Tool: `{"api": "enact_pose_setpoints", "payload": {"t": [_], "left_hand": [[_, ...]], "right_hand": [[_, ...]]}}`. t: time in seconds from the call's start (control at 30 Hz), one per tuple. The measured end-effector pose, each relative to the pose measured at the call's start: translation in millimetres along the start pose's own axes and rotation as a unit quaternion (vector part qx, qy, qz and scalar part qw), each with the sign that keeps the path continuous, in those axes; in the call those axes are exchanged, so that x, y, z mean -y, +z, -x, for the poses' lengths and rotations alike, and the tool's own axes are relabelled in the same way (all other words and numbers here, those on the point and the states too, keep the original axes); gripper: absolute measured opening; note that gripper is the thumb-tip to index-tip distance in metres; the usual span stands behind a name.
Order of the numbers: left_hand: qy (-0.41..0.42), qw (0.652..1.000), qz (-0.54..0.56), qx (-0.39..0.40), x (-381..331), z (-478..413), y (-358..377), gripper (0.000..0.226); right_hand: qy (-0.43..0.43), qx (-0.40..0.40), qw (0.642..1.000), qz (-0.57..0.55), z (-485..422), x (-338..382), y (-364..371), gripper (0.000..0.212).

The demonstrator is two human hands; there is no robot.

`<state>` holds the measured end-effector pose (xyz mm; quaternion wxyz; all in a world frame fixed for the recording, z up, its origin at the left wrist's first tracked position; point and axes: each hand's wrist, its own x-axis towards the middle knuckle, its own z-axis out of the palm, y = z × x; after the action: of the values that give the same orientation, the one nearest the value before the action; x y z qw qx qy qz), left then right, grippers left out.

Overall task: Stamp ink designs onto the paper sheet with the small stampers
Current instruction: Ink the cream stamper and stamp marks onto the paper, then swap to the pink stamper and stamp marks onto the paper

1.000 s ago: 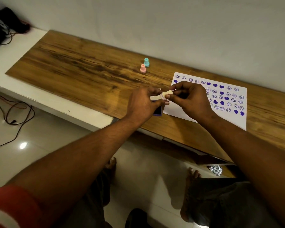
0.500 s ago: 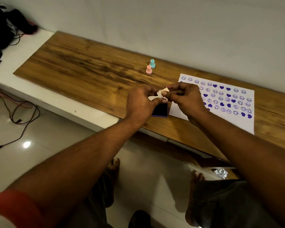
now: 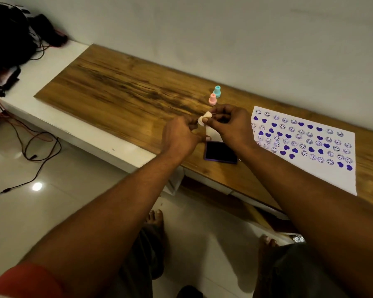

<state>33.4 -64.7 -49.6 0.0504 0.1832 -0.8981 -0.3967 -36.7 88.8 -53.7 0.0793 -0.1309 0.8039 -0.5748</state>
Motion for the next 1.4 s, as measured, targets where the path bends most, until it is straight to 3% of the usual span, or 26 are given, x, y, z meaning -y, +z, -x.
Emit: {"api": "enact_pose_setpoints", "payload": {"t": [0.13, 0.23, 0.47, 0.6, 0.73, 0.83, 1.0, 1.2, 1.4], "left_hand": [[-0.049, 0.996, -0.065, -0.021, 21.9, -17.3, -33.3, 0.055], [-0.079, 0.993, -0.074, -0.054, 41.0, -20.5, -48.5, 0.054], [-0.069, 0.992, -0.074, -0.071, 42.9, -17.6, -49.0, 0.056], [-0.052, 0.993, -0.077, -0.078, 41.7, -14.9, -47.1, 0.053], [-0.044, 0.993, -0.046, -0.101, 38.1, -16.9, -50.1, 0.047], [-0.033, 0.990, -0.027, -0.131, 30.5, -17.4, -49.7, 0.040], [-0.021, 0.991, -0.040, -0.127, 27.0, -17.1, -46.1, 0.044], [-0.018, 0.990, -0.040, -0.132, 26.8, -18.2, -45.0, 0.049], [0.010, 0.992, -0.002, -0.127, 20.2, -17.4, -41.5, 0.051]], "right_hand": [[-0.086, 0.040, 0.986, 0.136, -4.7, -3.7, 22.4, 0.025], [-0.104, 0.092, 0.966, 0.219, -0.1, -12.4, 34.1, 0.025], [-0.143, 0.111, 0.948, 0.260, 2.3, -11.2, 44.0, 0.025], [-0.145, 0.128, 0.945, 0.264, 3.1, -10.2, 41.5, 0.036], [-0.124, 0.028, 0.960, 0.251, -13.9, -3.7, 23.2, 0.043], [-0.112, -0.053, 0.944, 0.304, -45.7, 1.2, 8.5, 0.035], [-0.102, -0.020, 0.898, 0.428, -83.6, -2.1, 11.6, 0.037], [-0.105, -0.022, 0.904, 0.413, -90.0, -9.4, 21.3, 0.031], [-0.078, 0.023, 0.935, 0.344, -79.1, -5.5, 20.8, 0.030]]}}
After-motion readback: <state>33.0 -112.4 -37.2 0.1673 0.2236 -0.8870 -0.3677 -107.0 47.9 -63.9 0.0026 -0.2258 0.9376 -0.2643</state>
